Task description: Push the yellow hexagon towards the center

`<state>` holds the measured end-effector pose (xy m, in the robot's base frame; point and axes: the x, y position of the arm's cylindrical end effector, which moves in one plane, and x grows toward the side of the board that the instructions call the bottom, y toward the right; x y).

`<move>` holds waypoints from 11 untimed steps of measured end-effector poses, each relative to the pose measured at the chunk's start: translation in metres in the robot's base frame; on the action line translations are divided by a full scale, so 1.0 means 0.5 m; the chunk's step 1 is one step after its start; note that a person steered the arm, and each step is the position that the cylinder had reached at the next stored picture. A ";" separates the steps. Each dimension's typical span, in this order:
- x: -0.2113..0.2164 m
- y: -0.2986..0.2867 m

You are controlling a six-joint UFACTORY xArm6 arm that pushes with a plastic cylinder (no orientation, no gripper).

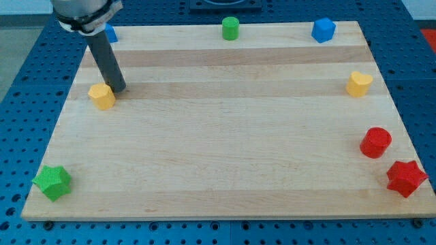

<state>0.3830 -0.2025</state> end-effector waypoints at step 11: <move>0.003 0.265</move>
